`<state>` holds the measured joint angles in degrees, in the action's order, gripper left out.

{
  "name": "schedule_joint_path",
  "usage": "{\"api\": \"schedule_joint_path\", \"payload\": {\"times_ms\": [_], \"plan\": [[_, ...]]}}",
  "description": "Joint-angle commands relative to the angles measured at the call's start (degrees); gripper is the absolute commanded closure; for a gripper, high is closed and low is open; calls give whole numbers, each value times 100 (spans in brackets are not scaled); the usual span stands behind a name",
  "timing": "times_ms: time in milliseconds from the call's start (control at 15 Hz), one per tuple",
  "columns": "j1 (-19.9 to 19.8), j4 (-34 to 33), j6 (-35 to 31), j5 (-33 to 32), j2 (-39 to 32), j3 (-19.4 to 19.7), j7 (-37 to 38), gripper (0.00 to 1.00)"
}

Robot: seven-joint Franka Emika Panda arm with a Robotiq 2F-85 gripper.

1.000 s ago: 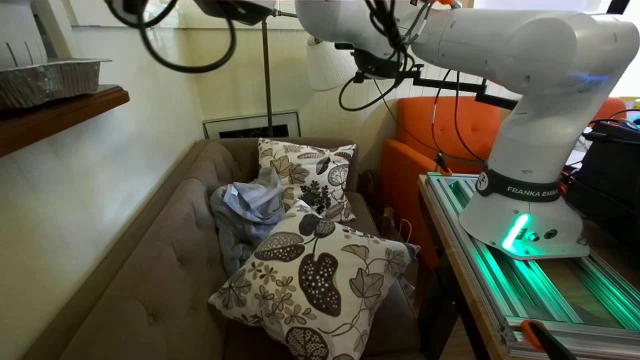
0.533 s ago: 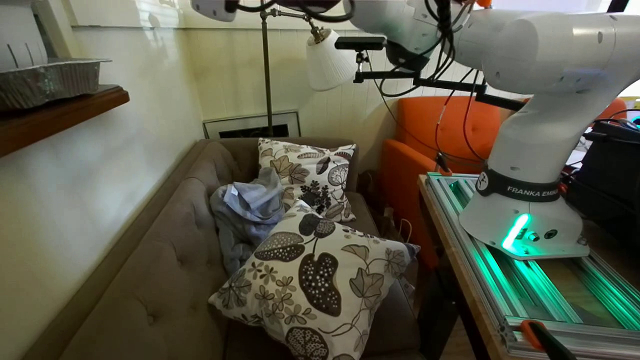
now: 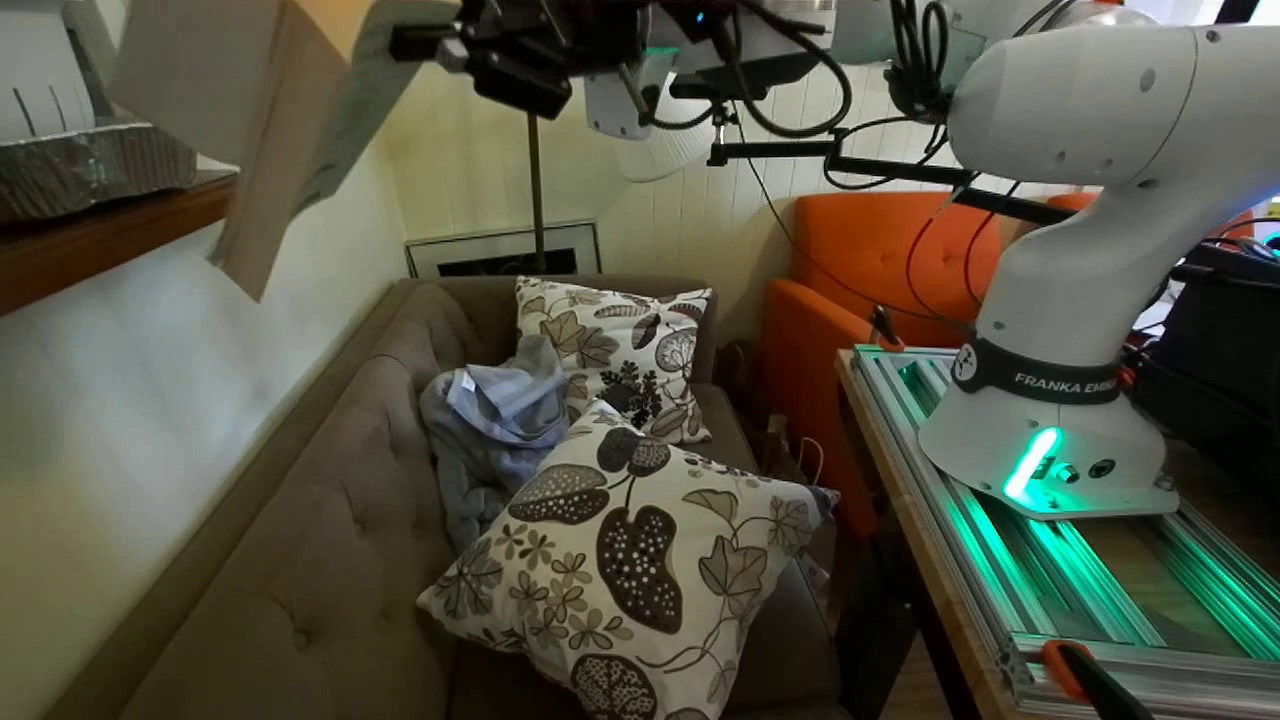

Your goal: Put the book on the couch

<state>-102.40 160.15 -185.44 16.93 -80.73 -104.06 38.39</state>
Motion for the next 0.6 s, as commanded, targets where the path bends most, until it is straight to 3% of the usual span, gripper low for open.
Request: {"api": "schedule_joint_path", "payload": {"times_ms": [0,133,267,333,533], "plan": [[-385,-20,-385,-52,559,458,-417,94],[-427,-85,-729,-210,635,910,-940,94],[-180,-269,-1205,-296,784,1325,-1375,94],[-385,-147,-875,-135,554,1130,-1152,76],[-266,-241,-1082,-253,619,1427,-1390,76]]}}
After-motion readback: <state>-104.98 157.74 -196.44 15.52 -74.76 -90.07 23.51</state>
